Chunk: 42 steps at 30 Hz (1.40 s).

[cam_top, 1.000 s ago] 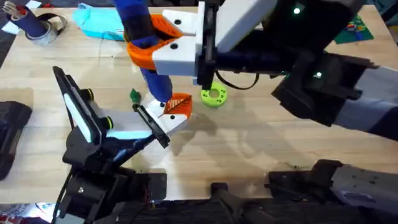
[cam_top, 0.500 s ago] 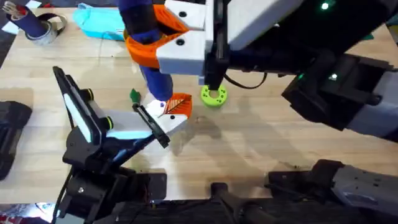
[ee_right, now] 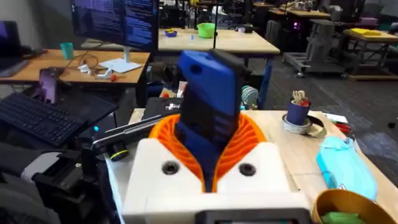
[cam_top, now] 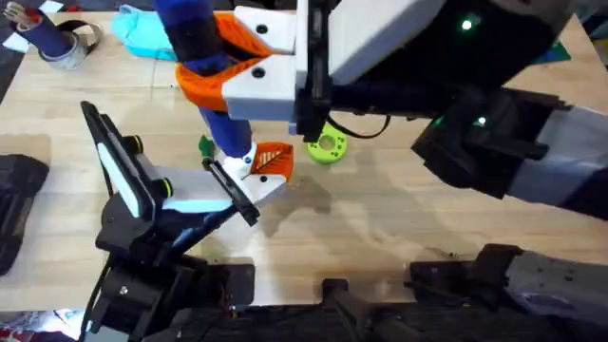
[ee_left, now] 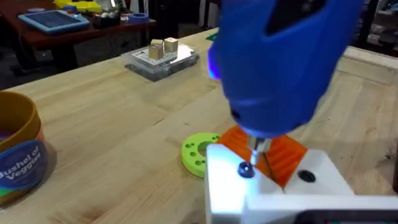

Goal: Pick up the gripper from the table and insert it into the empty holder that is missing its gripper. Then pick up a screw, insert it into the mounting hole, and use the screwdriver to tighten it. Finally, clean up the table by picking up the vegetable and placing it into the bucket.

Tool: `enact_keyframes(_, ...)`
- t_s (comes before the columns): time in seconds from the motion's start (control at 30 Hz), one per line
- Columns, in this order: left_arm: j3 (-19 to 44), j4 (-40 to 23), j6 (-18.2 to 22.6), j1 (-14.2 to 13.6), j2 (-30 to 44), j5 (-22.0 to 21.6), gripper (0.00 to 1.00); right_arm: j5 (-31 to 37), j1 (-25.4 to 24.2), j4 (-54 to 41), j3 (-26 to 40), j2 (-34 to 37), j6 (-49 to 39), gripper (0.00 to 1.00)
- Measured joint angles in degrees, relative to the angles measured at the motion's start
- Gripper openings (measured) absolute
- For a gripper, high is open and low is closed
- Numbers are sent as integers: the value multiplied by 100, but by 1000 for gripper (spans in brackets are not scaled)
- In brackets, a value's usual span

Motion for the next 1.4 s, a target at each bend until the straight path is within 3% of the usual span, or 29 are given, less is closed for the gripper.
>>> enact_keyframes(1.4, 0, -2, 0, 0, 2, 2, 16, 22, -2, -368, 0, 2, -181, 46)
